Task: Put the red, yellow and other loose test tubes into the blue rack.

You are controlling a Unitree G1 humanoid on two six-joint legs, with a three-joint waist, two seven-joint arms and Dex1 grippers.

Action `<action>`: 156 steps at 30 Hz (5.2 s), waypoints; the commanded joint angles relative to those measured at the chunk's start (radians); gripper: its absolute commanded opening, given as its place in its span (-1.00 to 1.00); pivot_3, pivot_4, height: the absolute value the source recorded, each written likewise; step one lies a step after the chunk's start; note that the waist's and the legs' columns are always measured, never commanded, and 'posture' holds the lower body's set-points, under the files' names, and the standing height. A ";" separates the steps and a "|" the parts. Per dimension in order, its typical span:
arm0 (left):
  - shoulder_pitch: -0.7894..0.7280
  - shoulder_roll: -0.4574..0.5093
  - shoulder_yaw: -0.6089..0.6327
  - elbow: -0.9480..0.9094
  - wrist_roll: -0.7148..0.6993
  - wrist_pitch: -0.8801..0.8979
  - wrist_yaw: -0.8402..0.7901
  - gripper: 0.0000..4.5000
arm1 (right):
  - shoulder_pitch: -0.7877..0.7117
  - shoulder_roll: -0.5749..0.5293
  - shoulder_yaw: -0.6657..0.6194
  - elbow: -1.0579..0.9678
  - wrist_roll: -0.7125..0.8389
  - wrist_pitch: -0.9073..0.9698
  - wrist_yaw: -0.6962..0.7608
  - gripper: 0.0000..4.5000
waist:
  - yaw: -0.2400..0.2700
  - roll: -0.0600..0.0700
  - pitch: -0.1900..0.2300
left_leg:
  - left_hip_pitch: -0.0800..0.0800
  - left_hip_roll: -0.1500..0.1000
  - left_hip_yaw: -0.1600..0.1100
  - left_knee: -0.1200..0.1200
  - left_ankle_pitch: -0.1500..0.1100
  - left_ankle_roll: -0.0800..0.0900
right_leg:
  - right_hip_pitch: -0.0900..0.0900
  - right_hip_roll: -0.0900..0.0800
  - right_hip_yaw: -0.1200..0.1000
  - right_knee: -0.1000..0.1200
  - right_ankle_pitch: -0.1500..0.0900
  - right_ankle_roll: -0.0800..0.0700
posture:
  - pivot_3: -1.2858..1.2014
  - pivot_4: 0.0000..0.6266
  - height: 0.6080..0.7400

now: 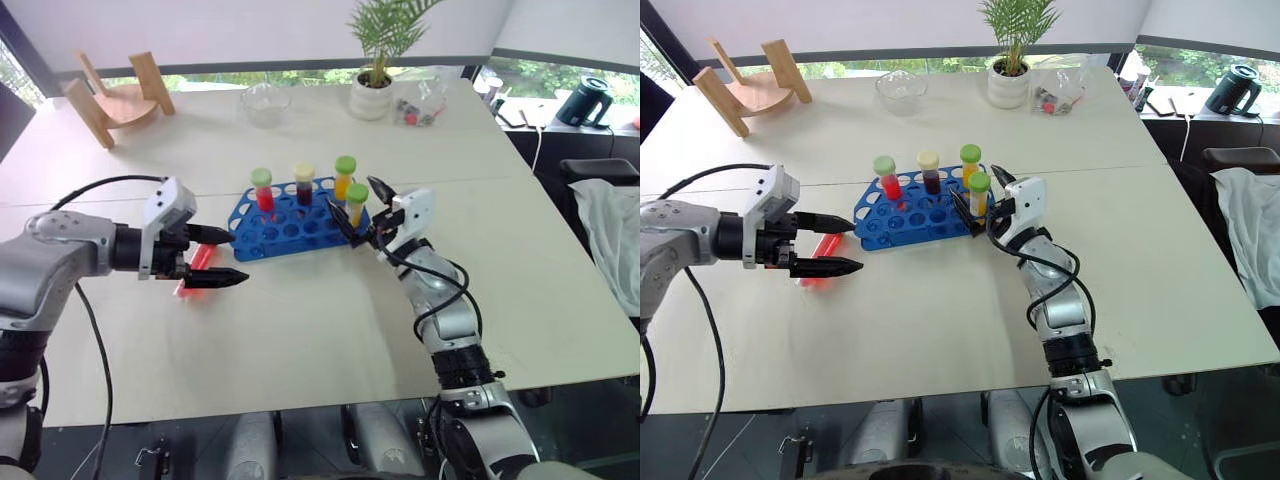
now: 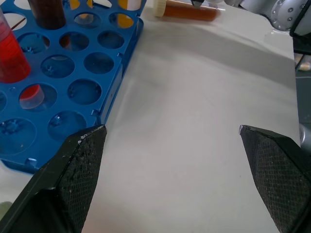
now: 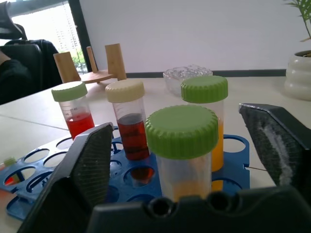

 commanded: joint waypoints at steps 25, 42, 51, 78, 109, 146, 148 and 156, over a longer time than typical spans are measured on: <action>0.167 0.068 0.092 -0.299 0.091 -0.144 0.077 1.00 | -0.808 -0.560 0.642 0.459 0.077 1.141 0.758 0.97 | 0.004 0.000 0.001 | -0.002 0.001 0.002 0.000 -0.001 0.002 | -0.003 0.000 0.000 -0.001 -0.001 -0.001 | 0.03 -0.52 1.00; 0.159 0.054 0.066 -0.258 0.095 -0.160 0.096 1.00 | -0.670 -0.575 0.726 0.482 -0.165 0.970 0.887 -0.62 | 0.006 -0.001 -0.001 | -0.001 0.000 0.001 0.000 -0.001 0.002 | -0.001 0.000 -0.001 -0.002 -0.001 -0.001 | 0.03 -0.52 1.00; 0.124 0.046 0.124 -0.075 0.047 -0.159 0.024 1.00 | -0.354 -0.706 0.218 -0.211 0.217 0.697 1.057 -0.62 | 0.024 -0.001 0.000 | -0.001 0.000 0.000 0.000 -0.001 0.002 | 0.000 0.000 -0.002 -0.003 -0.001 0.000 | 0.03 -0.52 1.00; -0.043 0.090 0.060 0.165 0.143 -0.138 -0.099 1.00 | -0.163 0.245 0.134 0.026 -0.061 0.049 -0.100 -0.62 | -0.004 -0.003 -0.001 | 0.000 0.007 -0.003 -0.002 0.001 -0.002 | -0.003 0.010 0.000 0.002 0.000 -0.006 | 0.03 -0.52 1.00; -0.036 0.080 0.066 0.137 0.142 -0.117 -0.069 1.00 | -0.066 0.222 0.161 0.179 -0.177 -0.149 -0.187 -0.62 | -0.003 -0.003 -0.001 | 0.000 0.007 -0.003 -0.001 0.001 -0.002 | -0.003 0.010 0.000 0.002 0.000 -0.006 | 0.03 -0.52 1.00; -0.133 0.100 0.039 0.164 0.183 0.067 0.086 1.00 | 0.038 0.112 0.199 -0.239 -0.171 -0.031 -0.073 0.99 | -0.002 -0.003 -0.001 | 0.000 0.007 -0.004 -0.001 0.001 -0.002 | -0.002 0.010 0.000 0.002 0.000 -0.006 | 0.03 -0.52 1.00; -0.206 0.111 0.013 0.177 0.198 0.149 0.117 1.00 | 0.013 0.031 0.161 -0.361 -0.111 0.044 0.007 0.99 | 0.004 -0.003 -0.001 | 0.000 0.007 -0.004 -0.001 0.001 -0.002 | -0.003 0.010 0.000 0.002 0.000 -0.005 | 0.03 -0.52 1.00; -0.617 0.119 -0.406 0.375 0.223 0.669 0.060 1.00 | -0.072 -0.379 0.104 -0.618 0.368 0.528 0.451 0.99 | 0.017 -0.003 0.000 | 0.003 0.006 -0.005 -0.001 0.000 0.000 | 0.002 0.011 0.000 0.001 0.000 -0.005 | 0.03 -0.52 1.00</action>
